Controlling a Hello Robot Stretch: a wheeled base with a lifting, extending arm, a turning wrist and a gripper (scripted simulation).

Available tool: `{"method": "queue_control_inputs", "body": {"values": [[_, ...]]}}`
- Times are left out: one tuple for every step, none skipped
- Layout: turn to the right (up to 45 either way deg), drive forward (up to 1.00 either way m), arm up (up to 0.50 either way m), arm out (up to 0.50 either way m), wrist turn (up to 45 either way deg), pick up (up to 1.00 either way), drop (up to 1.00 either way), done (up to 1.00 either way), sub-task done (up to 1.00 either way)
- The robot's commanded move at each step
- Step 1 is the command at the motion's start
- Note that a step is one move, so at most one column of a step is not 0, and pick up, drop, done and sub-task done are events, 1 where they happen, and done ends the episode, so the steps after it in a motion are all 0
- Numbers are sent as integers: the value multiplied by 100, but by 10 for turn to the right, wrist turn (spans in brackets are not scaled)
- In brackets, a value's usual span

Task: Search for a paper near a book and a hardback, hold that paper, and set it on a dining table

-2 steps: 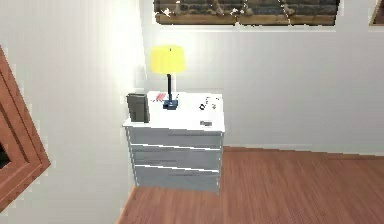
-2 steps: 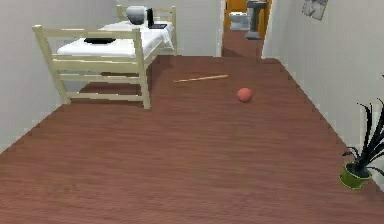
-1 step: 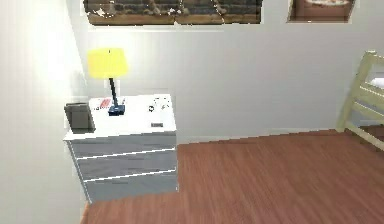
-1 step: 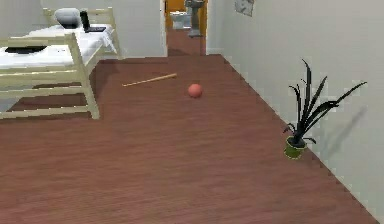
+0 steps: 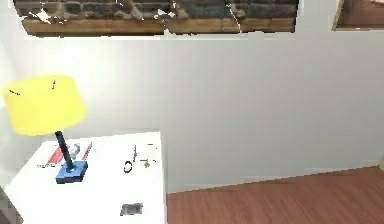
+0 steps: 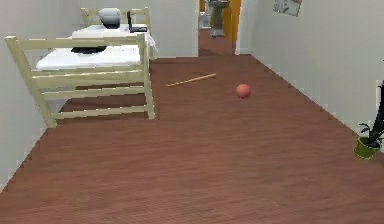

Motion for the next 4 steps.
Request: {"method": "queue_control_inputs", "body": {"values": [[-450, 0, 0, 0, 0, 0, 0, 0, 0], [-450, 0, 0, 0, 0, 0, 0, 0, 0], [-300, 0, 0, 0, 0, 0, 0, 0, 0], [0, 5, 0, 0, 0, 0, 0, 0, 0]]}}
